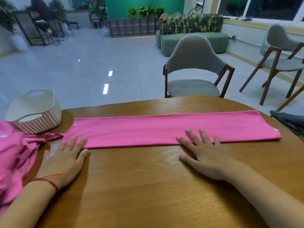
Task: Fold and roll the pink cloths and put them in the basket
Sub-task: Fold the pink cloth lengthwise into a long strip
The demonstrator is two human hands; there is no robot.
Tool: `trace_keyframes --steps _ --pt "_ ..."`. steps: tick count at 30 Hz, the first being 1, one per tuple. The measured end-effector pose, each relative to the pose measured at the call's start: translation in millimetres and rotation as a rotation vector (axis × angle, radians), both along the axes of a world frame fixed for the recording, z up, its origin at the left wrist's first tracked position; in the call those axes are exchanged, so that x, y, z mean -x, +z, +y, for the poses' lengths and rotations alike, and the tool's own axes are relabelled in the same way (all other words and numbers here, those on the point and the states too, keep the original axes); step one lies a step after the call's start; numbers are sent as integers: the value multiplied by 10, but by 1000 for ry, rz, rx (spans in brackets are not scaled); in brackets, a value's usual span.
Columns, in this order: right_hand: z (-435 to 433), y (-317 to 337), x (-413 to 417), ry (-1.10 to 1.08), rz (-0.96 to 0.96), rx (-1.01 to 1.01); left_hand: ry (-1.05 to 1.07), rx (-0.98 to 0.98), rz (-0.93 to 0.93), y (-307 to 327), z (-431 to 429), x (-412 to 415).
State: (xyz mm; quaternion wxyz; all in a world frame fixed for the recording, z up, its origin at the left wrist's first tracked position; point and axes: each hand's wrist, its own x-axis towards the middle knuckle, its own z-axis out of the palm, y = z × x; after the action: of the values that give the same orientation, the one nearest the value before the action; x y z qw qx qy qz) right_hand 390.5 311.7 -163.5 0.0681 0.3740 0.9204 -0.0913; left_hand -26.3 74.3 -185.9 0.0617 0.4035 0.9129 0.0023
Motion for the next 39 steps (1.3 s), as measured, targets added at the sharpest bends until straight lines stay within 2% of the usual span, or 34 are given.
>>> trace_keyframes --steps 3,5,7,10,12,17,21,25,29,32,36,39 --pt "49 -25 -111 -60 -21 5 111 71 14 6 -51 94" --pt "16 -38 -54 -104 -50 -14 134 59 112 56 69 -78" --pt "-121 -20 180 -89 -15 -46 -52 -30 96 101 308 -460" --pt "-424 -76 650 104 109 -59 -445 -103 -10 78 666 -1313" --pt "-545 -174 805 151 145 -53 -537 -110 -10 23 804 -1706" --pt "-384 -216 452 86 192 -107 -440 -162 108 -43 775 -1608" --pt "-390 -155 392 27 168 -123 -449 -190 77 22 864 -1693" --pt "-409 -148 535 32 123 -86 -501 -93 -24 44 1022 -1840" --pt "-219 -133 141 -71 33 -109 -375 25 114 69 796 -1529" --pt "-125 -60 -59 -206 -40 -102 -298 74 142 126 758 -1435" --pt "-428 -59 476 -46 93 -3 -489 -73 -4 96 1069 -1994" --pt "-410 -169 520 38 128 -37 -543 -102 -43 39 1180 -2050"
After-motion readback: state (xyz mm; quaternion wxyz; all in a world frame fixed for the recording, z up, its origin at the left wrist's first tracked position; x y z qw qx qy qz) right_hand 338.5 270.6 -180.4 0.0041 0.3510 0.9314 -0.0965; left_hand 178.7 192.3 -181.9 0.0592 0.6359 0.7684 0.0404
